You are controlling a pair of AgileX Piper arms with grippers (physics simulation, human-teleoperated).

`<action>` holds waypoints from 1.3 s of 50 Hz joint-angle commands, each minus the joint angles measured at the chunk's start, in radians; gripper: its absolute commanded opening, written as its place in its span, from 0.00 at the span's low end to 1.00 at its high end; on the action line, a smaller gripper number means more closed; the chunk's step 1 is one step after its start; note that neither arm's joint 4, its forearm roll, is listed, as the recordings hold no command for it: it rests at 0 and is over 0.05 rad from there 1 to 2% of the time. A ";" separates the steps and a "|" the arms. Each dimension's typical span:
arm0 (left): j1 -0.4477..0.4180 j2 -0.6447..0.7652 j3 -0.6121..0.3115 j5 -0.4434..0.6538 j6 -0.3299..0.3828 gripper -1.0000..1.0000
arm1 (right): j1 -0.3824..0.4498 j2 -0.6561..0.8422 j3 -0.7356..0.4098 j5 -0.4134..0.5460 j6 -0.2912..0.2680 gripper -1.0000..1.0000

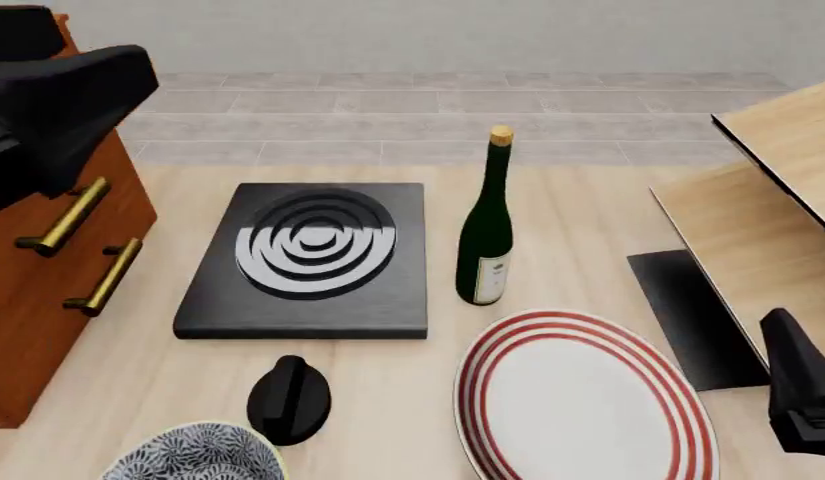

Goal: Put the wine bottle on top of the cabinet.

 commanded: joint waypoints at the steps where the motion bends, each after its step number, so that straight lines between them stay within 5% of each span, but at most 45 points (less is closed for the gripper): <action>1: -0.065 0.105 -0.011 -0.062 -0.029 1.00 | -0.001 0.001 0.001 0.009 0.006 1.00; 23: -0.129 0.389 -0.131 -0.148 -0.115 1.00 | -0.001 0.000 0.001 0.003 0.002 1.00; 41: -0.165 0.577 -0.152 -0.259 -0.116 1.00 | -0.001 -0.001 0.001 -0.006 -0.003 1.00; 65: -0.193 0.704 -0.209 -0.279 -0.113 1.00 | -0.001 0.001 0.002 -0.002 0.000 1.00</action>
